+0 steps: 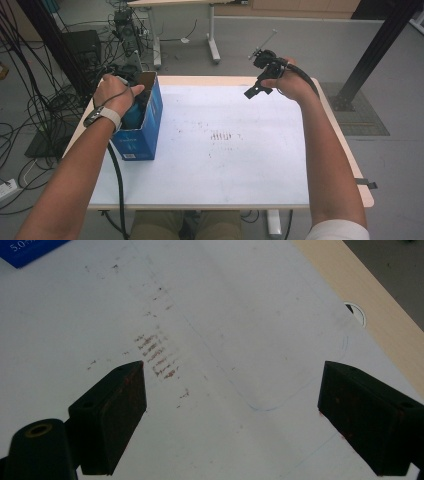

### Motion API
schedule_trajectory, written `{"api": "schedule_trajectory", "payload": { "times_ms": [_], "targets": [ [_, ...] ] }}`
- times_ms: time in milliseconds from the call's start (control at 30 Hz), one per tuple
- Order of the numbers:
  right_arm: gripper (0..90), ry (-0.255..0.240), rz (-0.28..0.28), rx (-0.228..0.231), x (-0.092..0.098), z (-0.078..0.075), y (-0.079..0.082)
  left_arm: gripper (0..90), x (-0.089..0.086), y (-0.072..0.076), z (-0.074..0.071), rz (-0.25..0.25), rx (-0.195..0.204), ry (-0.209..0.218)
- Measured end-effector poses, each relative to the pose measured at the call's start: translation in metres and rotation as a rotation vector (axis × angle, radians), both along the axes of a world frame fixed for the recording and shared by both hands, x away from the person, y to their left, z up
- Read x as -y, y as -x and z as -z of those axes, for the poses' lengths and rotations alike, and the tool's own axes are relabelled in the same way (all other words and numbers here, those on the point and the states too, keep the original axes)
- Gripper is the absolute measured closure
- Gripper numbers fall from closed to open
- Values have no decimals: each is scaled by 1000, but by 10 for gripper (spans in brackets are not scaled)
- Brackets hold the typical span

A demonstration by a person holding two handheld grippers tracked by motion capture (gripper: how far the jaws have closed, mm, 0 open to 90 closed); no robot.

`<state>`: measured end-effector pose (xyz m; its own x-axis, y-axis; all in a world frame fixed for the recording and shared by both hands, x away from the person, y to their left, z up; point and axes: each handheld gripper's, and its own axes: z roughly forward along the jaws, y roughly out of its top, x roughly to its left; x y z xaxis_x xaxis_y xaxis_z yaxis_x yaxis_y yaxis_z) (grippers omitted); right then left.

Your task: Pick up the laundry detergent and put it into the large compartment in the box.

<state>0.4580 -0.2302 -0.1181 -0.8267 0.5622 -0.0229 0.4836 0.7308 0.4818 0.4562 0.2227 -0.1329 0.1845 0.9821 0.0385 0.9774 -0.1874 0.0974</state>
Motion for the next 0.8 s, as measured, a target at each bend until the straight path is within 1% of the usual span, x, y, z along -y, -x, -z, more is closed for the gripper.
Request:
{"api": "schedule_trajectory", "payload": {
  "times_ms": [267, 367, 433, 467, 533, 633, 667, 800],
  "targets": [
    [122, -1, 2, 0, 0, 0, 0, 374, 1, -2, 10, -2, -13, -4],
    [122, -2, 1, 0, 0, 0, 1, 373, -1, -3, 16, 1, -19, 3],
    [122, 0, 2, 0, 0, 0, 1, 374, -1, -2, 20, 3, -16, 4],
    [121, 0, 1, 0, 0, 0, 1, 374, -2, -1, 20, 2, -7, 2],
    [122, 2, 1, -1, -1, 0, 0, 374, -3, -3, 19, 5, -16, 8],
    [121, 1, 0, 0, -1, 0, 1, 374, -5, -2, 20, 4, -10, 7],
    [121, 3, 1, -1, -1, 0, 1, 374, -5, -2, 21, 4, -12, 2],
    [122, 2, 4, -2, -1, 0, 1, 375, -6, -3, 21, -1, -14, 6]
  ]
}}
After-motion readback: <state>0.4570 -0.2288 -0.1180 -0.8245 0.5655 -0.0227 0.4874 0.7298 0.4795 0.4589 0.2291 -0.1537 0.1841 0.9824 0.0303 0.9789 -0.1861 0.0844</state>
